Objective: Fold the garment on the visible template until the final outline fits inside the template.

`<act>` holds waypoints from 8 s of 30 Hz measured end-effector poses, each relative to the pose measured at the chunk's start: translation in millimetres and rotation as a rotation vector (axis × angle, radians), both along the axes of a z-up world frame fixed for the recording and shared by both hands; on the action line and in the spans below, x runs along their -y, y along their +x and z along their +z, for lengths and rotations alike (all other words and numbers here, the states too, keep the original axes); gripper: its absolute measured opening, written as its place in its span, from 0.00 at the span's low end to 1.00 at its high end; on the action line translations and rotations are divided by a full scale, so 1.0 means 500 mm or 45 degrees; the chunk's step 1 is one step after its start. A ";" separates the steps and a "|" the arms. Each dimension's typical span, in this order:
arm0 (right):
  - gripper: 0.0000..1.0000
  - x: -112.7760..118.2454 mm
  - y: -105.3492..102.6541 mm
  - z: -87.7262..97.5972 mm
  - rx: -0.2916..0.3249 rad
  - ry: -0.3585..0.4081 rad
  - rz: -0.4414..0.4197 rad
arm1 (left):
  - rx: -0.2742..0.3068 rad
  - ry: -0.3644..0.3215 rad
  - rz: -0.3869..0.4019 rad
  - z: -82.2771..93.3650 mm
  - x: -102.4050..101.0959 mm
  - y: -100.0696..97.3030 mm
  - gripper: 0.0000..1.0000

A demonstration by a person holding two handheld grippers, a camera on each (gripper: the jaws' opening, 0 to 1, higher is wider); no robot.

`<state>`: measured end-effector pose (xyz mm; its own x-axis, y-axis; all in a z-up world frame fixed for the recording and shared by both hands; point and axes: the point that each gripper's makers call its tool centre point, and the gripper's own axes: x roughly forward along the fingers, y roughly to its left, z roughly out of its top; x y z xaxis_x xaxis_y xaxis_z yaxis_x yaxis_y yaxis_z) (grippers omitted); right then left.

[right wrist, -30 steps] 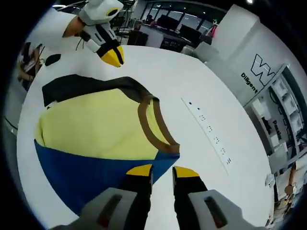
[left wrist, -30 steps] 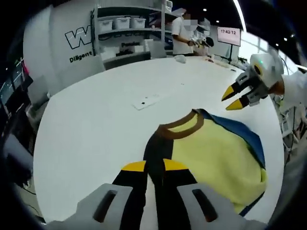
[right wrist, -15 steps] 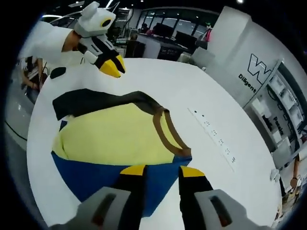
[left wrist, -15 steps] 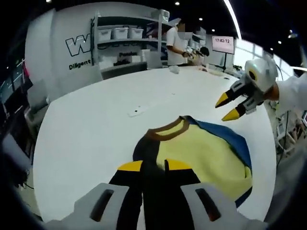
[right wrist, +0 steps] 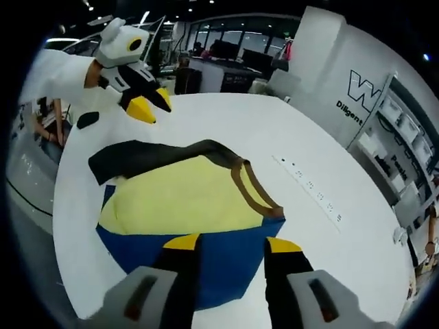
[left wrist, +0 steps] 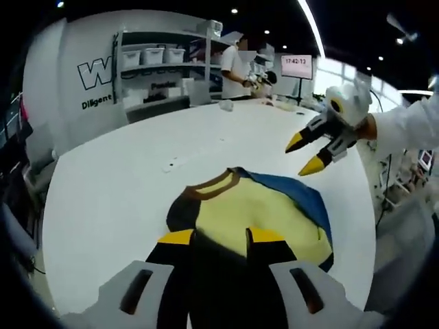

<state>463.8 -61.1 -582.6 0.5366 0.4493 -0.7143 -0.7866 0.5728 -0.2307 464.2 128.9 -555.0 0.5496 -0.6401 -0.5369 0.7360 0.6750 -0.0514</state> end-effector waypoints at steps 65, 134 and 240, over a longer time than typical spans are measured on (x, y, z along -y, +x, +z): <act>0.57 -0.133 -0.302 -0.097 -0.230 0.361 -0.427 | 0.206 -0.109 -0.252 0.113 -0.018 -0.197 0.40; 0.00 -0.135 -0.281 -0.053 -0.478 0.466 -0.576 | 0.267 -0.114 -0.306 0.132 -0.011 -0.213 0.36; 0.00 0.552 -0.086 -0.100 -0.642 -0.334 -0.756 | 0.243 -0.028 -0.124 0.129 -0.023 -0.193 0.36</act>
